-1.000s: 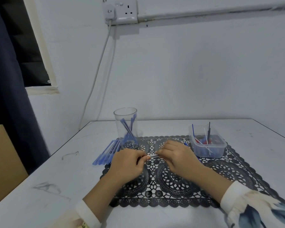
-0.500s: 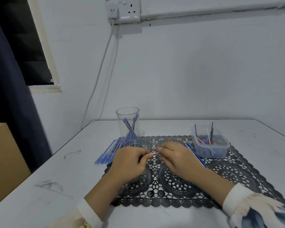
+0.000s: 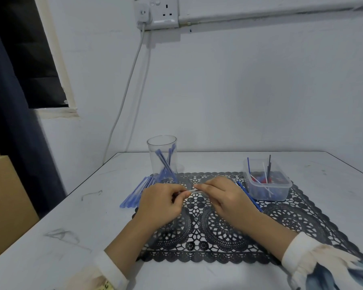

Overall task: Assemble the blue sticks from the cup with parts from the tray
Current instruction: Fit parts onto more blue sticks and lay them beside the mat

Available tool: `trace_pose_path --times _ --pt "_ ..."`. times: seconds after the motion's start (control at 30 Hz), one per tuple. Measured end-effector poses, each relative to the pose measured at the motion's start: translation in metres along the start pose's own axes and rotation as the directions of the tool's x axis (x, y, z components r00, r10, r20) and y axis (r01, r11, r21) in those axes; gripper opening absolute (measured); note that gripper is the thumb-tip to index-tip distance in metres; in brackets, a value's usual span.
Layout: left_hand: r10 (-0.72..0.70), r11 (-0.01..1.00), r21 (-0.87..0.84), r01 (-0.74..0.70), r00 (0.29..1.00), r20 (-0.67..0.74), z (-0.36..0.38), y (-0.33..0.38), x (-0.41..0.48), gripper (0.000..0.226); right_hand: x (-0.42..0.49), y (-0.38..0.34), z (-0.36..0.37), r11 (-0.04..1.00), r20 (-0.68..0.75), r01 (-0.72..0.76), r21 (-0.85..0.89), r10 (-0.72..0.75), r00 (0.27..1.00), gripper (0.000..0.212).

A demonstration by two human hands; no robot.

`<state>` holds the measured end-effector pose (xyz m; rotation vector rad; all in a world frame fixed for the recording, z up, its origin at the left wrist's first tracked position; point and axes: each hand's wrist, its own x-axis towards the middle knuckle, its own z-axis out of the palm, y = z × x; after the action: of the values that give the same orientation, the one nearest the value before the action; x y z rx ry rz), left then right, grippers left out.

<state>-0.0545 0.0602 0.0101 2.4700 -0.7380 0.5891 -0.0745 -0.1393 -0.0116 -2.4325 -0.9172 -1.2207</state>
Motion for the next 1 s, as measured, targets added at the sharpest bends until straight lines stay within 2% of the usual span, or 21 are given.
trace_pose_path --times 0.13,0.4,0.73,0.9,1.0 --pt "-0.044 0.999 -0.030 0.044 0.999 0.022 0.0006 0.0018 -0.0006 0.023 0.0004 0.0009 -0.0006 1.000 -0.040 0.012 -0.019 -0.013 0.999 0.036" --pt "-0.099 0.993 -0.052 0.102 0.994 0.053 -0.0002 0.0015 -0.0012 0.018 0.0019 0.0034 -0.0023 1.000 -0.006 0.007 -0.025 -0.007 1.000 0.032" --pt "-0.007 1.000 -0.018 0.007 1.000 0.003 -0.0018 -0.0025 -0.0004 0.023 0.0000 0.0050 0.0009 0.999 0.039 -0.025 -0.041 0.027 0.999 0.028" --pt "0.019 1.000 0.025 -0.018 0.999 -0.044 -0.0035 -0.0040 0.0002 0.021 0.0029 0.0008 -0.0043 0.993 0.089 -0.107 -0.050 0.111 0.990 0.037" --pt "0.056 0.998 0.041 -0.052 0.994 -0.093 -0.0022 -0.0066 0.0002 0.030 0.0042 -0.0005 -0.0061 0.990 0.136 -0.134 -0.052 0.140 0.981 0.042"
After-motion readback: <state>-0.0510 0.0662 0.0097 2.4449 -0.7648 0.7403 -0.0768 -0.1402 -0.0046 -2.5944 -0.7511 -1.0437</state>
